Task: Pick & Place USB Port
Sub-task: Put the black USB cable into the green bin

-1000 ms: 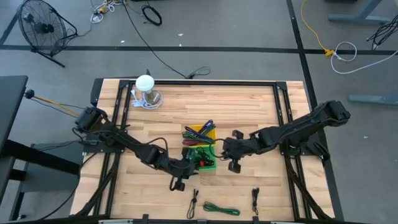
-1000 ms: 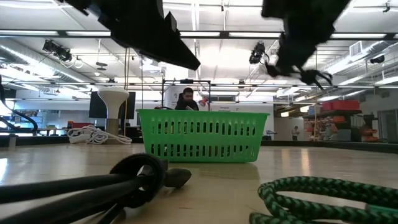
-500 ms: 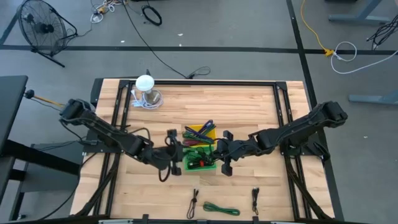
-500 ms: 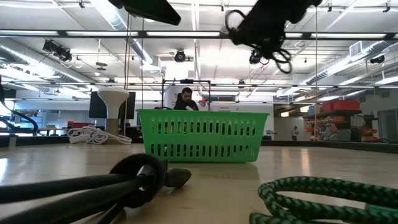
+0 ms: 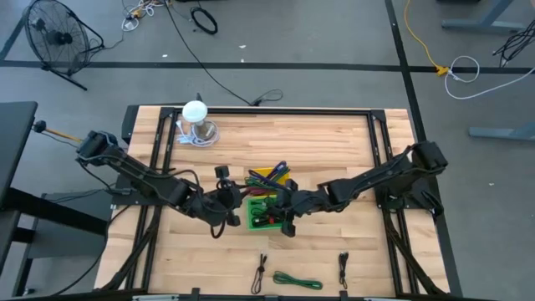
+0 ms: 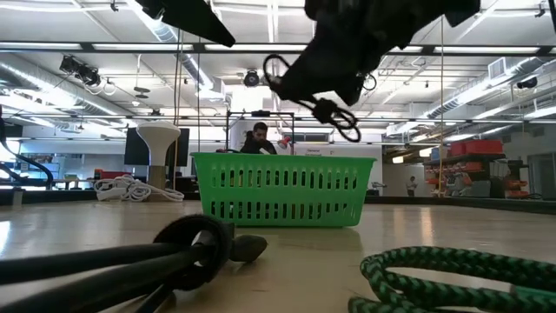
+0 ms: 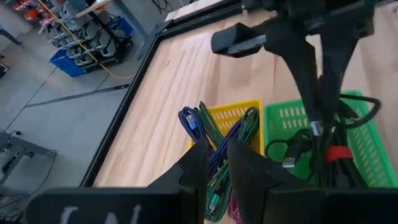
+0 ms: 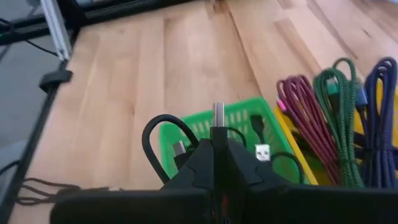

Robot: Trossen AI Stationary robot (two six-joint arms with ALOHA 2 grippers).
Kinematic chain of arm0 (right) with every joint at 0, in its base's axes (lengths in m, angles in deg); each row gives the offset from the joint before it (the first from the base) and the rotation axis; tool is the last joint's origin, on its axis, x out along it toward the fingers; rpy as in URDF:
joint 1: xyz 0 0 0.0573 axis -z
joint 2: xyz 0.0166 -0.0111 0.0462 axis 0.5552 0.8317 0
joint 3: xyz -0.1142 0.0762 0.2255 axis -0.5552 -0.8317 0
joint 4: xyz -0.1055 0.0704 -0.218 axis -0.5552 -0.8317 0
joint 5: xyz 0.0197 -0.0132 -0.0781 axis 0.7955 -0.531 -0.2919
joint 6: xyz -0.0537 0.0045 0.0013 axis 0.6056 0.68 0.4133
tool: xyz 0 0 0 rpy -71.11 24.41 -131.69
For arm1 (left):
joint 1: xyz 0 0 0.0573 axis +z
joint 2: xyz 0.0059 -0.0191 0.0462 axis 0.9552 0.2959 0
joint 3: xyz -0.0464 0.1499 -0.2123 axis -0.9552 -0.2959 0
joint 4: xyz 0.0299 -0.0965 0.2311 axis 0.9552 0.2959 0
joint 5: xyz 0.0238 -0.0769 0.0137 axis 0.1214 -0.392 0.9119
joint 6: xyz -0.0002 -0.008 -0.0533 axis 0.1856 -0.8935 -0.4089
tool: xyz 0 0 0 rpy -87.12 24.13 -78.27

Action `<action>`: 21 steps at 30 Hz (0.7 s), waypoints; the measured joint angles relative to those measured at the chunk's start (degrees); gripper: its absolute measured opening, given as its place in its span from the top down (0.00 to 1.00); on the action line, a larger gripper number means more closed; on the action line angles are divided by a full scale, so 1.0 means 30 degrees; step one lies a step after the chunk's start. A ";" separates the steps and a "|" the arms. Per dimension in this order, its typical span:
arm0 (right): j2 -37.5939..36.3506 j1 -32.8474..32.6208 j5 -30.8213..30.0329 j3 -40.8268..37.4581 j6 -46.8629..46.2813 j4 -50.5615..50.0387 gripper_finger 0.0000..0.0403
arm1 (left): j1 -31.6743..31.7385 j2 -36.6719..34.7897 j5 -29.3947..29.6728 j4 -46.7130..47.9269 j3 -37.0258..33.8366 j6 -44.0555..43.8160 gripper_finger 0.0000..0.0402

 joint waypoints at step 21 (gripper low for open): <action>0.1925 0.0261 0.0707 0.0007 -0.0468 0.1719 0.97 | -0.0007 -0.0003 -0.0008 0.1063 0.0000 -0.0195 0.83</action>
